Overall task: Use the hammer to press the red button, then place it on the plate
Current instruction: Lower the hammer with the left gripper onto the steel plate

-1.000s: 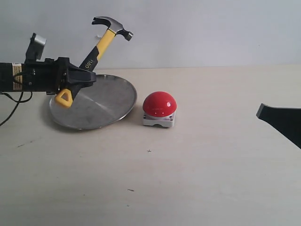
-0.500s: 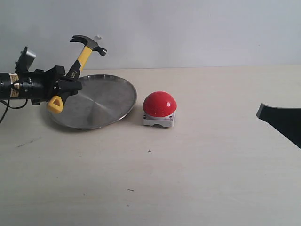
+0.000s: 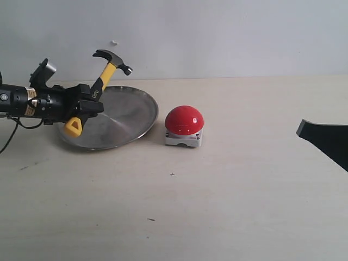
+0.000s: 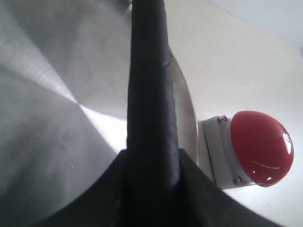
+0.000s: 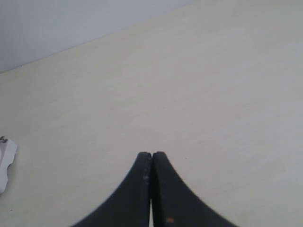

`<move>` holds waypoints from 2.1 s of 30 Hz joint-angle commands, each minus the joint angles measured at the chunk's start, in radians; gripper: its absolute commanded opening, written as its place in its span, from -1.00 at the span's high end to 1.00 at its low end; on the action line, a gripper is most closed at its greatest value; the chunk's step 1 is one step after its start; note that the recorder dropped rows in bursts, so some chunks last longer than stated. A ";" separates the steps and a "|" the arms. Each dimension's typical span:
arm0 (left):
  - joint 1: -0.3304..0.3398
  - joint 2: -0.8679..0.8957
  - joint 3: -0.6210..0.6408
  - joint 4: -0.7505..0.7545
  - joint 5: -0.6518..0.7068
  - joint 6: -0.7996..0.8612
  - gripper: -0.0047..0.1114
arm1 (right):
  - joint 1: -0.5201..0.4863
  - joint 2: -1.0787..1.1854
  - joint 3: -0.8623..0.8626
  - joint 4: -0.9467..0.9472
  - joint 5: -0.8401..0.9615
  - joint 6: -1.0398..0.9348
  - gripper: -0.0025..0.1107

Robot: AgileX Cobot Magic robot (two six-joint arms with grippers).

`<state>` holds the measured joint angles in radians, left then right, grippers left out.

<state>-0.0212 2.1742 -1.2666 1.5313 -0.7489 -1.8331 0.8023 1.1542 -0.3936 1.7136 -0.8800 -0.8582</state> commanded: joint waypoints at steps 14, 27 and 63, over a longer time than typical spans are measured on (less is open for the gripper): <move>-0.013 -0.007 -0.016 0.005 -0.020 0.021 0.92 | 0.000 -0.003 0.004 -0.003 -0.006 0.001 0.96; 0.048 0.052 -0.016 -0.066 -0.151 0.069 0.92 | 0.000 -0.003 0.004 -0.003 -0.006 0.001 0.96; 0.032 0.083 -0.016 -0.077 -0.037 0.107 0.92 | 0.000 -0.003 0.004 -0.003 -0.006 0.001 0.96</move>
<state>0.0142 2.2669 -1.2708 1.4990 -0.7533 -1.7542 0.8023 1.1542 -0.3936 1.7136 -0.8800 -0.8582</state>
